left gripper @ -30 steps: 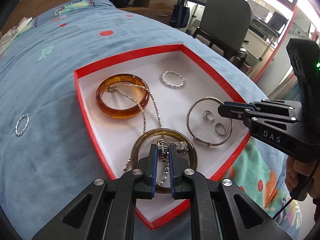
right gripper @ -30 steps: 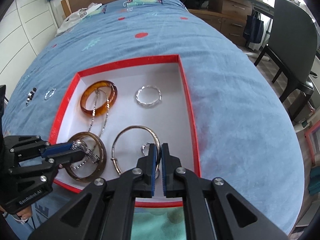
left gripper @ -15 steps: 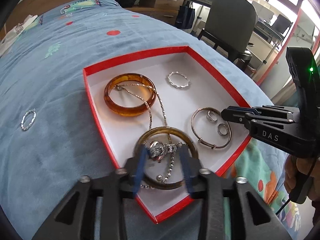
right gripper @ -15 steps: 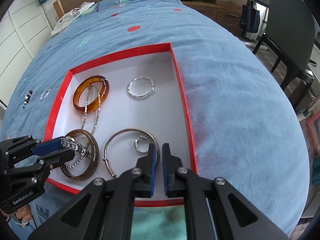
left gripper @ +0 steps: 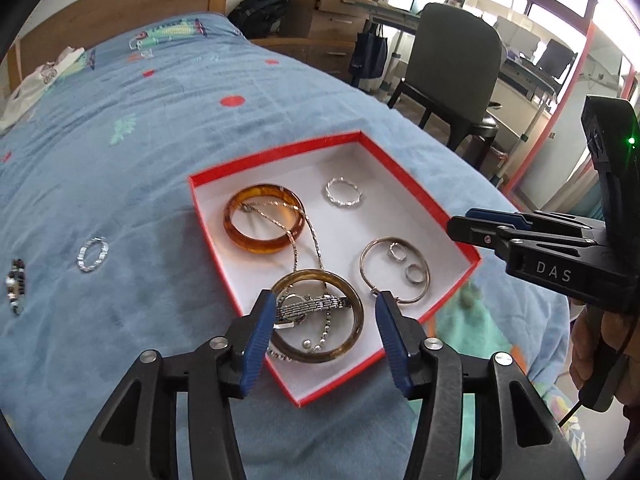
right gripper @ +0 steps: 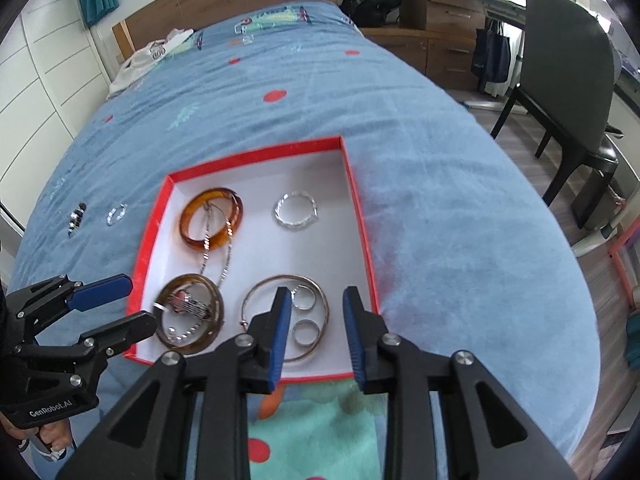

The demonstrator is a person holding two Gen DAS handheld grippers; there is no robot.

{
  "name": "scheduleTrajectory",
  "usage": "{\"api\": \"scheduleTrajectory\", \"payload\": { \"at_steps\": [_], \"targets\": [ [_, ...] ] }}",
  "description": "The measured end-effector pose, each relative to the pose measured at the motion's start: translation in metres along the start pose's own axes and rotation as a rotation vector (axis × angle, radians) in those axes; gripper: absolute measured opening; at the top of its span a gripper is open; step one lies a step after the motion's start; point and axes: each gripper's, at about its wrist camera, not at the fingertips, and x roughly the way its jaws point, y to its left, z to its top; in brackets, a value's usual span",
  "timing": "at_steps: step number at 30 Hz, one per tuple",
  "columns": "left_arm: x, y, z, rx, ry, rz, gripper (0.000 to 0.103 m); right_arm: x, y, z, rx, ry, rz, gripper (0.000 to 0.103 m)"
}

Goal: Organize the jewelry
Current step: 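Lower and release the watch and silver bangle into the red box, then withdraw both tools and move them toward the beaded bracelet and twisted hoop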

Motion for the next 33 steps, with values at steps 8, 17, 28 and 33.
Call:
{"api": "scheduleTrajectory", "payload": {
  "at_steps": [8,17,28,33],
  "targets": [
    [-0.057,0.005,-0.014,-0.02,-0.065,0.054,0.062,-0.05,0.013,-0.006,-0.007,-0.057,-0.008,0.034],
    [-0.116,0.032,-0.053,-0.088,-0.127,0.14,0.071,-0.099,0.039,-0.023,-0.03,-0.097,-0.013,0.043],
    [-0.175,0.109,-0.121,-0.264,-0.178,0.29,0.072,-0.131,0.103,-0.028,-0.135,-0.132,0.003,0.044],
    [-0.194,0.141,-0.153,-0.297,-0.171,0.368,0.073,-0.128,0.127,-0.032,-0.147,-0.139,0.043,0.045]
  ]
}}
